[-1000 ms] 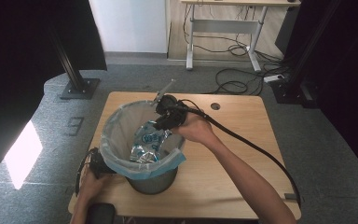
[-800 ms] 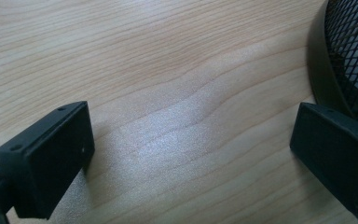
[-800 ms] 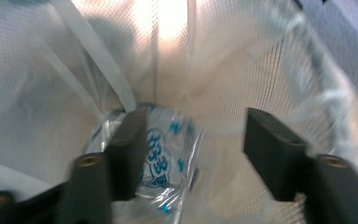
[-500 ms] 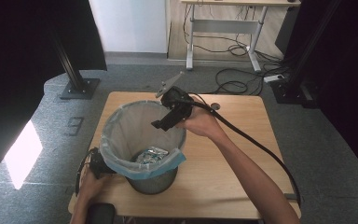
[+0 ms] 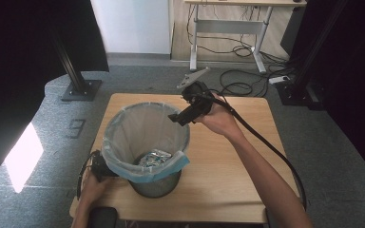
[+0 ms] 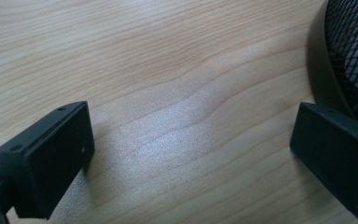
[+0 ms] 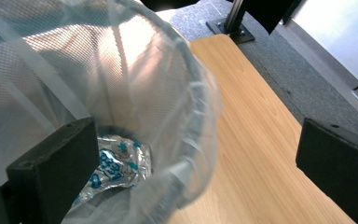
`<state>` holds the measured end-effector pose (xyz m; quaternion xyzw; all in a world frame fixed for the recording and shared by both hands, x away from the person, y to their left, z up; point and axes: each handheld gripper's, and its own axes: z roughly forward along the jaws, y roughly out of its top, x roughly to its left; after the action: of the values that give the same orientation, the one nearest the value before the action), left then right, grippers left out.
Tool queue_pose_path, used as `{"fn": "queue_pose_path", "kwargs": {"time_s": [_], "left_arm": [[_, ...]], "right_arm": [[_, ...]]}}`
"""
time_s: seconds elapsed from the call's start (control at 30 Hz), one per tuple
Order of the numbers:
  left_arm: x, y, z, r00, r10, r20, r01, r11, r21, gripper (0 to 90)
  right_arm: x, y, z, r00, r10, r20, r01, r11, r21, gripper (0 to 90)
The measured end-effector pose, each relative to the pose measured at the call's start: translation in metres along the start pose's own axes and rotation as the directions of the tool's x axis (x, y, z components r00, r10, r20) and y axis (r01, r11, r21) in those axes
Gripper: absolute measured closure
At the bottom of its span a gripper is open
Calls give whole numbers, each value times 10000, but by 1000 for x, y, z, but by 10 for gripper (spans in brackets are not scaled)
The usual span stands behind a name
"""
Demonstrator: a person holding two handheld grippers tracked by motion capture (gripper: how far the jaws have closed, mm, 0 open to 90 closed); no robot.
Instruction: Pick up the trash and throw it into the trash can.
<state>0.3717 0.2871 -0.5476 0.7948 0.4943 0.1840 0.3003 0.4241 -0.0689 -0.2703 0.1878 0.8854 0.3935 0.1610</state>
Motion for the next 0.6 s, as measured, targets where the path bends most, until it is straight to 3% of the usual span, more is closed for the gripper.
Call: {"fn": "queue_pose_path", "kwargs": {"time_s": [0.6], "left_arm": [[0, 0, 0, 10000, 0, -2, 0, 10000, -1, 0]], "right_arm": [[-31, -33, -22, 9944, 883, 586, -878, 9961, -124, 0]]}}
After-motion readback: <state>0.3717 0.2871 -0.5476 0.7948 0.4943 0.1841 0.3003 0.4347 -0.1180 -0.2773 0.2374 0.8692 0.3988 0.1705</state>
